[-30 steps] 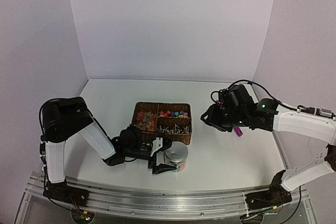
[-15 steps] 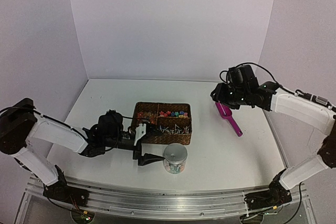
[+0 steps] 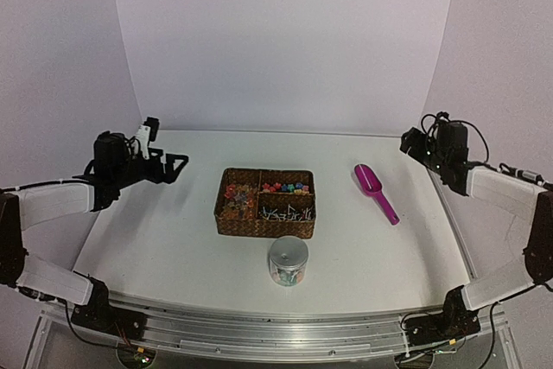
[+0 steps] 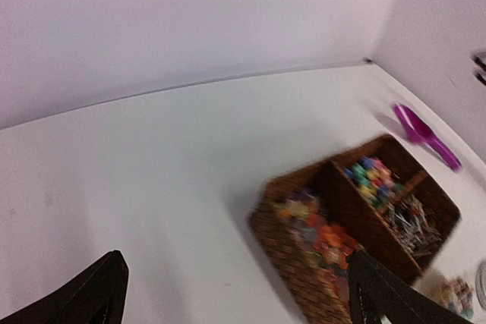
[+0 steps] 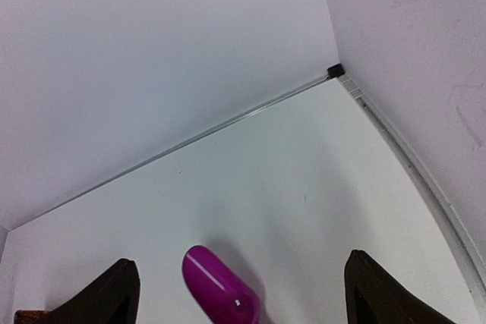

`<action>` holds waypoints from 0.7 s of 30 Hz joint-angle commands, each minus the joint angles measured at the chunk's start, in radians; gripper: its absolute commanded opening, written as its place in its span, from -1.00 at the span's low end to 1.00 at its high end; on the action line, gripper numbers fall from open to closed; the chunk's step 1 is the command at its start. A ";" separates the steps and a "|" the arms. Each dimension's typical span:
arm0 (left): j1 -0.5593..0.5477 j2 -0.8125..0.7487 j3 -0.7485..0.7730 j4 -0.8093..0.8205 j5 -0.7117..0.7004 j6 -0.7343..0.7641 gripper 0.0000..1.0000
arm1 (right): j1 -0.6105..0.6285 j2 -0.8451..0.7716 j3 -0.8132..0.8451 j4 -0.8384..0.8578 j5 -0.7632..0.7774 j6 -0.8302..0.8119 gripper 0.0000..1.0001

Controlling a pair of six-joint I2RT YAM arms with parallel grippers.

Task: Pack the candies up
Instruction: Reset both arms

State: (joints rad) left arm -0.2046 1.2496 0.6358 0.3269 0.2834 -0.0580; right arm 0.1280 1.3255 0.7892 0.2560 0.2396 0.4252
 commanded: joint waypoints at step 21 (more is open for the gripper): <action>0.195 -0.124 -0.319 0.123 -0.333 -0.153 0.99 | -0.013 -0.006 -0.554 0.744 0.058 -0.315 0.96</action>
State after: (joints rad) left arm -0.0130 1.1191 0.3360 0.3984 -0.0414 -0.1818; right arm 0.1184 1.2650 0.2585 0.8635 0.3038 0.1272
